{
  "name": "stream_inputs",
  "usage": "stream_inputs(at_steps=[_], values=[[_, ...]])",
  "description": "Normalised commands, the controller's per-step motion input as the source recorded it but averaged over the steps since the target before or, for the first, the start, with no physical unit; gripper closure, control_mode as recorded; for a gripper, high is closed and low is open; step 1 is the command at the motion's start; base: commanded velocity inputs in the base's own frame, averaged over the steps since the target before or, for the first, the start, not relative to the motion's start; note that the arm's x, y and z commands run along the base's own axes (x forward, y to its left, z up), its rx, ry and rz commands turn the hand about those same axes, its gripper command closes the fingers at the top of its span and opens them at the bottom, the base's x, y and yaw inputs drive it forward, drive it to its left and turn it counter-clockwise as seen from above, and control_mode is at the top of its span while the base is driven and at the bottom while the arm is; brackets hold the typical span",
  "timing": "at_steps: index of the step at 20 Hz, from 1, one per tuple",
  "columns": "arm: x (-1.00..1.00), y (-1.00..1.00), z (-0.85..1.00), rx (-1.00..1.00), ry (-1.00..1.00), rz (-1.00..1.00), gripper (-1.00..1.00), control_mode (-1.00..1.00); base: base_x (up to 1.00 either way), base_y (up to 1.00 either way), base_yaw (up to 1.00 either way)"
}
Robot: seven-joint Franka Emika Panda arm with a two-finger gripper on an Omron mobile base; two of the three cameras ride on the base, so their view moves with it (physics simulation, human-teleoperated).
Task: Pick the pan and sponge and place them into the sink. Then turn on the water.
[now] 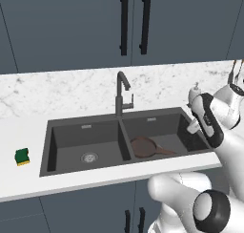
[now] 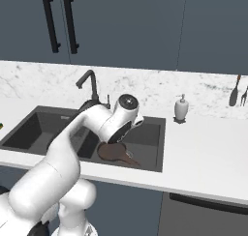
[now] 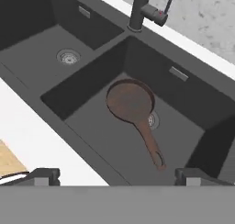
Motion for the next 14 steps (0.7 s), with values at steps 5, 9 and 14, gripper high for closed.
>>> stream_inputs(at_steps=[5,9,14], values=[[-0.79,0.32,0.58,0.18,-0.15,-0.26,-1.00,-1.00,0.00,0.00,0.00],[-0.50,0.61,0.61,0.16,-0.19,-0.23,-1.00,-1.00,0.00,0.00,0.00],[-0.43,1.00,0.13,0.09,-0.14,-0.16,-1.00,-1.00,0.00,0.00,0.00]])
